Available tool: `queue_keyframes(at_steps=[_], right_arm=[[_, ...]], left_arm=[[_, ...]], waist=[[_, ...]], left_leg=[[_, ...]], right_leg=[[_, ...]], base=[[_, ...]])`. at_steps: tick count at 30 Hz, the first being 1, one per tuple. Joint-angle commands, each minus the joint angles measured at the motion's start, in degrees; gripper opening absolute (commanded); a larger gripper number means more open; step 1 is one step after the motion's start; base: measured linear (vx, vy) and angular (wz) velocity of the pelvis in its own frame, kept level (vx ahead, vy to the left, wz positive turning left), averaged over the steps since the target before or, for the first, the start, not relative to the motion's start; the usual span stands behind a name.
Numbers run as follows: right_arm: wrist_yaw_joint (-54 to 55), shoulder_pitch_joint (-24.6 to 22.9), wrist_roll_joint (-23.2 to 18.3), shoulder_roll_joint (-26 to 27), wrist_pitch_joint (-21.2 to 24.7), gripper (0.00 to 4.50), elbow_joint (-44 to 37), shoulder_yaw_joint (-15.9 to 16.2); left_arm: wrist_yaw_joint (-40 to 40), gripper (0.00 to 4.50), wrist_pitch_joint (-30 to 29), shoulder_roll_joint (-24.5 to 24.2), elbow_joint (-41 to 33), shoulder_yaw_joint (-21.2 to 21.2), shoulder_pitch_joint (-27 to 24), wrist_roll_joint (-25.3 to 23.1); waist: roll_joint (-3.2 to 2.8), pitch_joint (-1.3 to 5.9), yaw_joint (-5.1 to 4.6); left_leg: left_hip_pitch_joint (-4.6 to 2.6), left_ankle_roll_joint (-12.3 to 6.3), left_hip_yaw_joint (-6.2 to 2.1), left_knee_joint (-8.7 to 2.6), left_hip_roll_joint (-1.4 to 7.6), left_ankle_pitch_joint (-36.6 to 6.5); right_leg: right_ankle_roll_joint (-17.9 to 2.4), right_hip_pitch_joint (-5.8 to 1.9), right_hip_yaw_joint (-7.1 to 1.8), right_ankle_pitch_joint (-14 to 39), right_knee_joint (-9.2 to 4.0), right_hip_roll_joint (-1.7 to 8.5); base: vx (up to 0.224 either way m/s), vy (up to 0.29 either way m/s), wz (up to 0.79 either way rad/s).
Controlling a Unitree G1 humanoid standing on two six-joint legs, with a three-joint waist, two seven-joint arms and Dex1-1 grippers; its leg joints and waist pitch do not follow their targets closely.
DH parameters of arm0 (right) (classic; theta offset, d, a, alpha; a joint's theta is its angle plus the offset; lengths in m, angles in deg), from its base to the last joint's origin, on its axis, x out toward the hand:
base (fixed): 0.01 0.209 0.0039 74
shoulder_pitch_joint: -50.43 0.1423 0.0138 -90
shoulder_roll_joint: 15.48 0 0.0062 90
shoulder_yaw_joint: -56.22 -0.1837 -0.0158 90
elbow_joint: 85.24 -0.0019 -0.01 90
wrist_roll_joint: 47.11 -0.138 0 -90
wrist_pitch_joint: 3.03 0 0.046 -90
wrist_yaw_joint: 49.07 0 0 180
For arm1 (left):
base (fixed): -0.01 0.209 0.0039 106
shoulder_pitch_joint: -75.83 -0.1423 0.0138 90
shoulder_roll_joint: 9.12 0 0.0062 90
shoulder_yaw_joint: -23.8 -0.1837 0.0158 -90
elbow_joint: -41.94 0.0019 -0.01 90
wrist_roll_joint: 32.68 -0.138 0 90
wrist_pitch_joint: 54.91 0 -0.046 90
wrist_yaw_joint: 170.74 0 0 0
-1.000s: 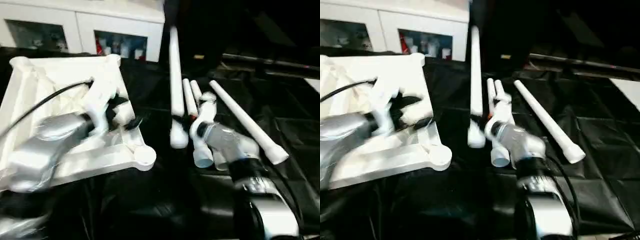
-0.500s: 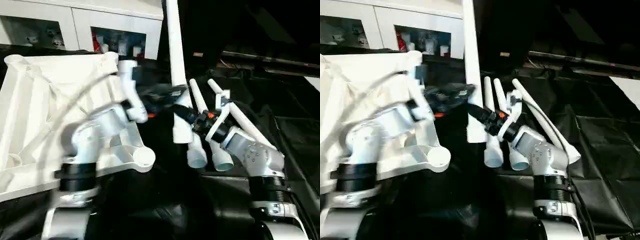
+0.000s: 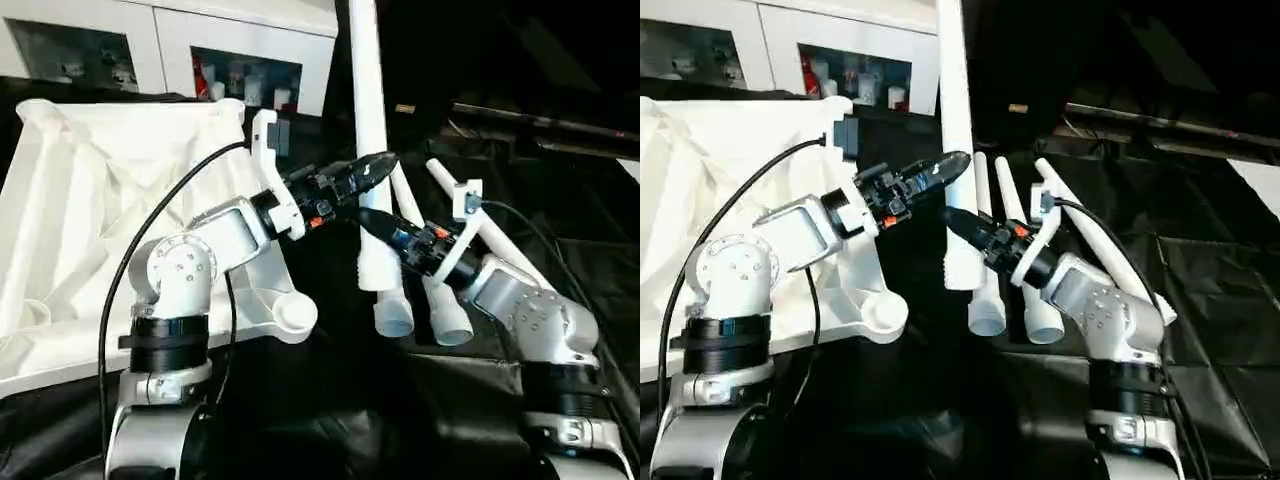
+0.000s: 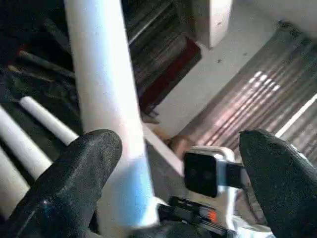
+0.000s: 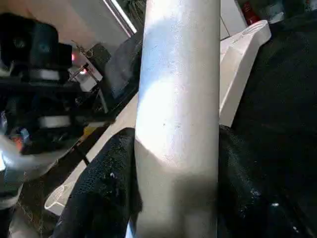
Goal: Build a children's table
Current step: Pick table leg
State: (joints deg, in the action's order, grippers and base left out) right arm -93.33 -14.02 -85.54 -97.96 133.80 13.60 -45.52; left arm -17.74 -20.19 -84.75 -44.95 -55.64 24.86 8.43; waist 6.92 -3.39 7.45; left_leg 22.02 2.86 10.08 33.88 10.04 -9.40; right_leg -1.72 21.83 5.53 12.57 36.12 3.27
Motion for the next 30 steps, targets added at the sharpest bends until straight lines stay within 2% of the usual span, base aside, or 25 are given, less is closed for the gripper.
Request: queue_keyframes(at_steps=[1, 2, 3, 4, 5, 6, 7, 8, 9, 10, 11, 12, 13, 14, 15, 17, 19, 24, 25, 26, 28, 29, 30], right_arm=[[-3.1, 0.3, -2.5, 0.1, 0.3, 1.9, -3.8, 2.6], [-2.5, 0.1, -1.8, -0.2, -0.6, 1.9, -3.9, 2.5], [-2.5, 0.0, -1.7, -0.3, -0.7, 1.9, -3.9, 2.5], [-1.9, -0.1, -0.9, -0.6, -1.6, 1.9, -4.5, 2.4], [-1.9, -0.1, -0.9, -0.6, -1.6, 1.9, -4.5, 2.4], [-1.7, -0.1, -0.5, -0.8, -2.0, 1.9, -4.6, 2.5], [-1.3, -0.2, 0.3, -0.9, -3.0, 1.9, -5.0, 2.7], [-0.4, -0.2, 1.3, -0.9, -3.9, 1.9, -5.7, 2.8], [0.2, -0.2, 1.8, -0.9, -4.4, 1.9, -6.0, 2.9], [1.1, -0.3, 2.8, -1.1, -5.1, 1.9, -6.9, 3.2], [1.5, -0.4, 3.2, -1.3, -5.3, 1.9, -7.4, 3.4], [1.8, -0.5, 3.7, -1.5, -5.5, 1.89, -7.7, 3.8], [1.9, -0.7, 4.0, -1.8, -5.6, 1.89, -7.9, 4.1], [2.2, -1.0, 4.8, -2.2, -6.0, 1.89, -8.4, 4.8], [2.2, -1.0, 4.8, -2.2, -6.0, 1.89, -8.4, 4.8], [2.6, -1.8, 7.5, -3.2, -7.6, 1.89, -8.8, 7.0], [2.9, -2.6, 10.0, -3.9, -8.9, 1.89, -9.3, 9.4], [4.5, -2.9, 12.7, -3.8, -10.4, 1.89, -9.7, 11.8], [4.6, -2.9, 12.9, -3.9, -10.7, 1.89, -9.6, 12.1], [6.4, -2.6, 15.1, -3.9, -11.9, 1.89, -8.7, 13.2], [7.8, -2.4, 16.4, -3.6, -12.3, 1.89, -8.0, 14.0], [8.0, -2.4, 16.6, -3.5, -12.6, 1.89, -7.9, 14.4], [8.1, -2.3, 16.7, -3.2, -12.6, 1.89, -7.9, 14.5]], left_arm=[[2.1, 4.5, -0.1, 0.5, 2.2, -2.3, 0.6, -2.5], [3.8, 4.5, 1.1, 0.1, 3.0, -2.9, 1.2, -4.5], [3.9, 4.5, 1.2, 0.1, 3.1, -3.0, 1.3, -4.7], [4.6, 4.5, 1.7, -0.5, 2.9, -3.7, 2.0, -5.6], [4.6, 4.5, 1.7, -0.5, 2.9, -3.7, 2.0, -5.6], [4.8, 4.5, 1.8, -0.8, 2.7, -4.0, 2.3, -5.9], [4.8, 4.5, 1.9, -1.3, 2.6, -4.8, 2.6, -6.6], [5.1, 4.5, 1.9, -1.8, 2.7, -5.5, 3.0, -7.5], [5.2, 4.5, 2.0, -2.0, 2.8, -5.8, 3.2, -7.8], [5.2, 4.5, 2.4, -1.9, 3.0, -6.1, 3.6, -8.1], [5.1, 4.5, 2.5, -1.6, 3.0, -5.8, 3.8, -8.0], [5.3, 4.5, 2.2, -1.1, 3.1, -5.2, 4.2, -7.3], [5.3, 4.5, 2.0, -0.9, 3.3, -4.8, 4.5, -7.0], [5.6, 4.2, 1.4, -0.4, 3.3, -4.1, 5.0, -6.0], [5.6, 4.2, 1.4, -0.4, 3.3, -4.1, 5.0, -6.0], [6.2, 4.09, 0.3, 0.3, 3.2, -3.4, 5.9, -4.6], [6.7, 3.86, -0.5, 1.1, 3.0, -3.3, 6.2, -4.0], [8.0, 3.65, -0.8, 2.9, 2.3, -3.7, 6.0, -4.0], [8.2, 3.36, -0.9, 3.2, 2.3, -3.6, 6.0, -4.1], [11.2, 3.28, -0.2, 4.4, 2.7, -2.5, 6.5, -5.0], [13.9, 3.25, 1.0, 4.8, 3.2, -2.1, 7.1, -6.4], [14.7, 3.19, 1.6, 4.7, 3.5, -2.2, 7.4, -7.0], [15.7, 2.91, 2.3, 4.8, 3.6, -2.2, 7.5, -7.7]], waist=[[-1.06, 3.78, 0.05], [-1.62, 3.83, 0.08], [-1.07, 3.84, -0.09], [-2.8, 3.95, 0.09], [-1.99, 3.89, -0.2], [-1.93, 3.98, -0.15], [-2.43, 3.93, -0.05], [-3.83, 3.89, -0.01], [-2.99, 3.88, -0.07], [-3.75, 3.89, 0.02], [-3.28, 3.76, -0.01], [-3.97, 3.81, 0.18], [-4.12, 3.82, 0.17], [-4.03, 3.85, 0.16], [-4.05, 3.84, 0.16], [-4.73, 3.89, 0.22], [-4.46, 3.88, 0.1], [-4.86, 3.85, -0.01], [-5.02, 3.85, -0.04], [-5.11, 3.89, -0.02], [-4.94, 3.86, -0.11], [-4.67, 3.85, -0.12], [-4.44, 3.88, -0.14]], left_leg=[[-1.35, 1.24, -1.44, -3.75, 3.99, -6.3], [-1.38, 1.31, -1.54, -3.78, 3.99, -6.6], [-1.24, 1.16, -1.59, -3.78, 3.97, -6.8], [-1.43, 1.53, -1.8, -3.85, 4.07, -7.0], [-1.48, 1.94, -1.82, -3.97, 4.27, -7.7], [-1.46, 2.11, -1.81, -3.9, 4.23, -7.5], [-1.46, 2.19, -1.75, -3.89, 4.16, -7.4], [-1.69, 2.78, -1.83, -3.94, 4.24, -8.1], [-1.62, 2.81, -1.76, -3.92, 4.14, -8.3], [-1.57, 2.82, -1.81, -3.91, 4.03, -8.1], [-1.41, 2.05, -1.53, -3.73, 3.81, -7.6], [-1.29, 1.47, -1.48, -3.59, 3.72, -7.1], [-1.26, 1.23, -1.45, -3.54, 3.73, -6.9], [-1.21, 1.05, -1.44, -3.51, 3.76, -6.7], [-1.27, 0.85, -1.46, -3.53, 3.81, -6.5], [-1.22, 1.04, -1.57, -3.49, 3.87, -7.1], [-1.24, 1.03, -1.52, -3.47, 3.81, -7.6], [-1.2, 0.22, -1.55, -3.47, 3.77, -7.8], [-1.16, 0.12, -1.57, -3.47, 3.79, -7.8], [-1.16, 0.22, -1.6, -3.44, 3.82, -7.9], [-1.17, -0.1, -1.58, -3.45, 3.79, -7.9], [-1.15, -0.59, -1.5, -3.36, 3.69, -7.5], [-1.06, -0.77, -1.49, -3.38, 3.68, -7.3]], right_leg=[[-6.0, -2.98, -3.99, 5.7, -4.86, 6.17], [-5.9, -2.99, -3.99, 5.6, -4.86, 6.15], [-5.1, -3.11, -3.98, 5.5, -4.97, 6.02], [-5.3, -2.94, -4.01, 5.1, -4.83, 6.25], [-5.8, -2.97, -3.94, 4.8, -4.93, 6.12], [-6.3, -3.13, -3.89, 4.2, -4.69, 6.18], [-6.9, -2.99, -3.94, 3.9, -4.71, 6.24], [-7.2, -2.71, -3.97, 3.0, -4.82, 6.13], [-7.5, -3.03, -3.92, 2.6, -4.7, 6.06], [-8.0, -3.13, -3.91, 2.3, -4.49, 6.1], [-8.4, -3.24, -4.0, 2.7, -4.71, 6.14], [-8.6, -3.28, -4.08, 3.3, -4.69, 6.29], [-8.6, -3.23, -4.09, 3.4, -4.77, 6.22], [-8.6, -3.29, -4.07, 3.3, -4.8, 6.21], [-8.7, -3.22, -4.01, 3.3, -4.78, 6.1], [-9.0, -3.19, -3.97, 3.3, -4.8, 6.19], [-9.0, -3.27, -3.97, 3.4, -4.84, 6.09], [-9.1, -3.23, -3.96, 3.9, -5.05, 6.02], [-9.2, -3.25, -3.97, 3.8, -5.03, 5.99], [-9.3, -3.25, -3.97, 3.6, -4.96, 6.0], [-9.3, -3.3, -3.95, 3.6, -5.0, 5.97], [-8.9, -3.27, -4.02, 4.2, -5.1, 5.97], [-8.7, -3.36, -3.99, 4.4, -5.06, 5.95]], base=[[0.0, 0.0, 0.0], [0.0, 0.0, 0.0], [0.0, 0.0, 0.0], [0.0, 0.0, 0.0], [0.0, 0.0, 0.0], [0.0, 0.0, 0.0], [0.0, 0.0, 0.0], [0.0, 0.0, 0.0], [0.0, 0.0, 0.0], [0.0, 0.0, 0.0], [0.0, 0.0, 0.0], [0.0, 0.0, 0.0], [0.0, 0.0, 0.0], [0.0, 0.0, 0.0], [0.0, 0.0, 0.0], [0.0, 0.0, 0.0], [0.0, 0.0, 0.0], [0.0, 0.0, 0.0], [0.0, 0.0, 0.0], [0.0, 0.0, 0.0], [0.0, 0.0, 0.0], [0.0, 0.0, 0.0], [0.0, 0.0, 0.0]])
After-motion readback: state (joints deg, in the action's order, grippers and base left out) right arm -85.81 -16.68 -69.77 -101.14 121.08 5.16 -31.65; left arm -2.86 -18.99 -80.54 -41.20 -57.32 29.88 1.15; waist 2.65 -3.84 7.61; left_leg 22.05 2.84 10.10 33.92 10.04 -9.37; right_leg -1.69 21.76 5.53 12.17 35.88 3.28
